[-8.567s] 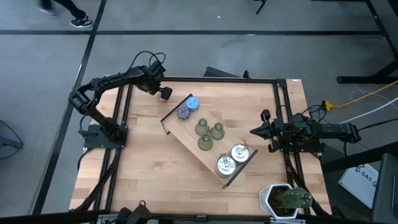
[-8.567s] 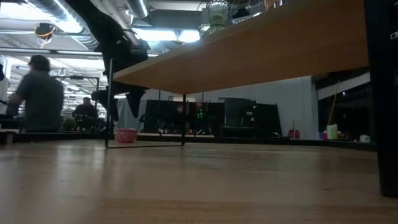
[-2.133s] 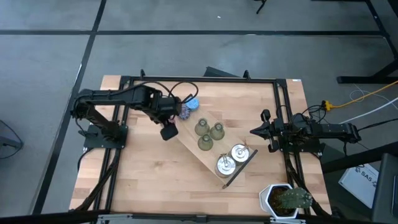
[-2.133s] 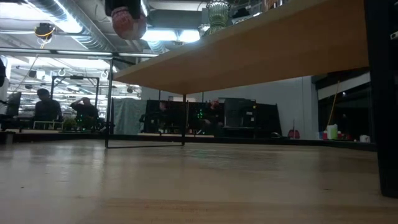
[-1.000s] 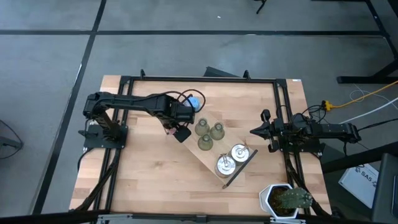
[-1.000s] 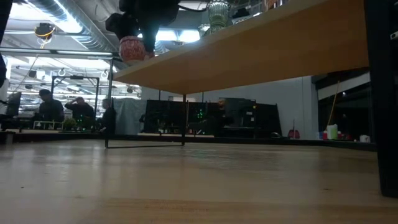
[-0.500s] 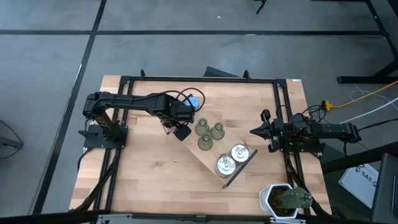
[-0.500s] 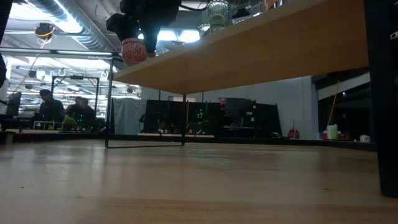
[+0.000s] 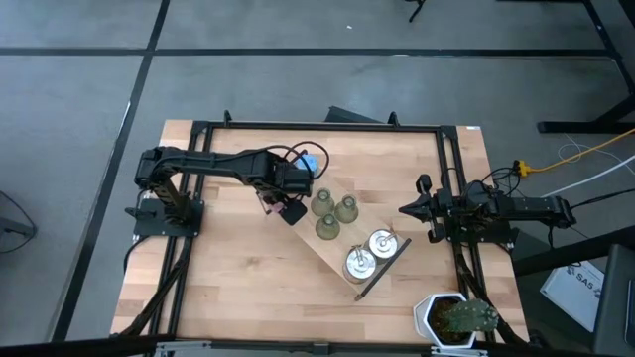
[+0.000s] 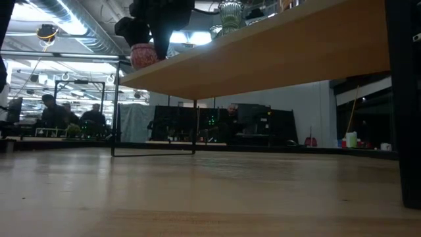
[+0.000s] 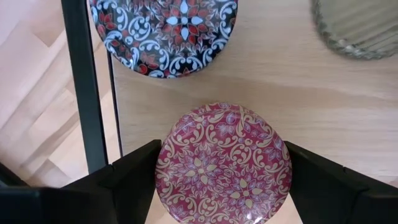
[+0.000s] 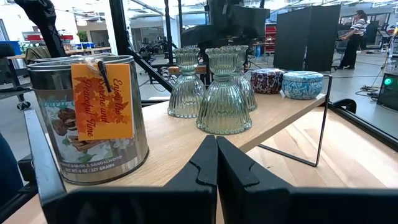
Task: Pick & Place candle stick holders
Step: Put the pink yellow scented candle on the shelf
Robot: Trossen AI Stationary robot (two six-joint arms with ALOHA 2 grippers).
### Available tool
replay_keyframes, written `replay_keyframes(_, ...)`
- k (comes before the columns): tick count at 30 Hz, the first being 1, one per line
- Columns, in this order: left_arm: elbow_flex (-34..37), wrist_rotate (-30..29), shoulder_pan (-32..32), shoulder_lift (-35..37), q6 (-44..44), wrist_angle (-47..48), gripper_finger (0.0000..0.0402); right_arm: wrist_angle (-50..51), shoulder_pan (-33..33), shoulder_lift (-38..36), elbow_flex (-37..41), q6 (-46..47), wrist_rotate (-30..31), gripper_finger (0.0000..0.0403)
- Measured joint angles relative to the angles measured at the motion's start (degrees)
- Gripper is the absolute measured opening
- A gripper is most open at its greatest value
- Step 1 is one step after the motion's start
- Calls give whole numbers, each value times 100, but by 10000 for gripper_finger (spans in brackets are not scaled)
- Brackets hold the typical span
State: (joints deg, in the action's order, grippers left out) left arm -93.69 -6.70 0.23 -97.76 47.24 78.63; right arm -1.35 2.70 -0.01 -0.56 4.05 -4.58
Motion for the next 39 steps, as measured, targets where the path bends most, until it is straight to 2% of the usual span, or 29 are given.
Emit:
replay_keyframes(22, 0, -225, 0, 0, 19, -66, 304, 0, 2, 0, 0, 0, 0, 1)
replay_keyframes(30, 0, -227, 0, 0, 11, -68, 328, 0, 0, 0, 2, 0, 0, 1)
replay_keyframes(39, 0, -227, 0, 0, 0, -68, 329, -2, 1, 0, 1, 0, 0, 1)
